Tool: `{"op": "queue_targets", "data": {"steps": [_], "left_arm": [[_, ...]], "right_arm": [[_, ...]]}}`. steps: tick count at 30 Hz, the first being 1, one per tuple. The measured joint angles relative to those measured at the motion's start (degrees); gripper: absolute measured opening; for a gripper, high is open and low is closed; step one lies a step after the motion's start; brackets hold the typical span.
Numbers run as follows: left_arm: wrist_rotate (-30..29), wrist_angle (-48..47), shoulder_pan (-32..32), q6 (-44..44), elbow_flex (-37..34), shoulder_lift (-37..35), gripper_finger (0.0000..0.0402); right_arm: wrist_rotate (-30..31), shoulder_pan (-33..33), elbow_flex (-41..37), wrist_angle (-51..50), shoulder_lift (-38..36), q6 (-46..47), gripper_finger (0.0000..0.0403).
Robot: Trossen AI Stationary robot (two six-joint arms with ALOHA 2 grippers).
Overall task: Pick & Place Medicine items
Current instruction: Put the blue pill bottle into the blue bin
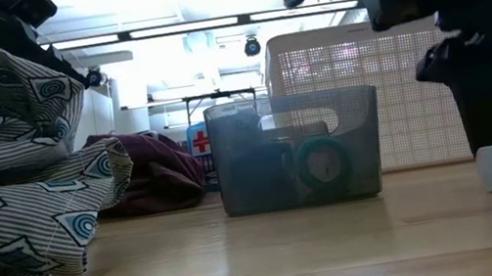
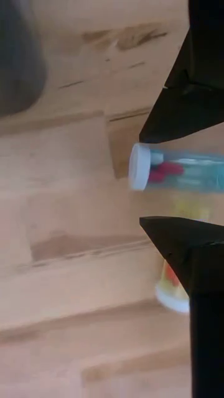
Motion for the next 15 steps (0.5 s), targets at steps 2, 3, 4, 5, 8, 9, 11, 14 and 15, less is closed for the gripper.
{"op": "queue_targets", "data": {"steps": [2, 3, 4, 5, 8, 9, 11, 14, 15], "left_arm": [[0.0, 0.0, 0.0, 0.0, 0.0, 0.0, 0.0123], [0.0, 0.0, 0.0, 0.0, 0.0, 0.0, 0.0123], [0.0, 0.0, 0.0, 0.0, 0.0, 0.0, 0.0123], [0.0, 0.0, 0.0, 0.0, 0.0, 0.0, 0.0123], [0.0, 0.0, 0.0, 0.0, 0.0, 0.0, 0.0123], [0.0, 0.0, 0.0, 0.0, 0.0, 0.0, 0.0123], [0.0, 0.0, 0.0, 0.0, 0.0, 0.0, 0.0123], [0.0, 0.0, 0.0, 0.0, 0.0, 0.0, 0.0123], [0.0, 0.0, 0.0, 0.0, 0.0, 0.0, 0.0123]], "right_arm": [[-0.1, 0.0, 0.0, 0.4, 0.8, 0.0, 0.0192], [-0.1, 0.0, 0.0, 0.8, 1.1, 0.0, 0.0192], [-0.1, 0.1, 0.0, 0.9, 1.5, 0.0, 0.0192], [-0.1, 0.1, 0.0, 0.9, 1.9, 0.0, 0.0192], [0.0, 0.1, 0.0, 1.1, 2.5, -0.2, 0.0192], [0.0, 0.1, 0.0, 1.2, 2.5, -0.2, 0.0192], [0.0, 0.1, 0.0, 1.2, 2.5, -0.2, 0.0192], [0.1, 0.1, 0.0, 1.2, 2.5, -0.2, 0.0190], [0.1, 0.1, 0.0, 1.1, 2.5, -0.2, 0.0188]]}}
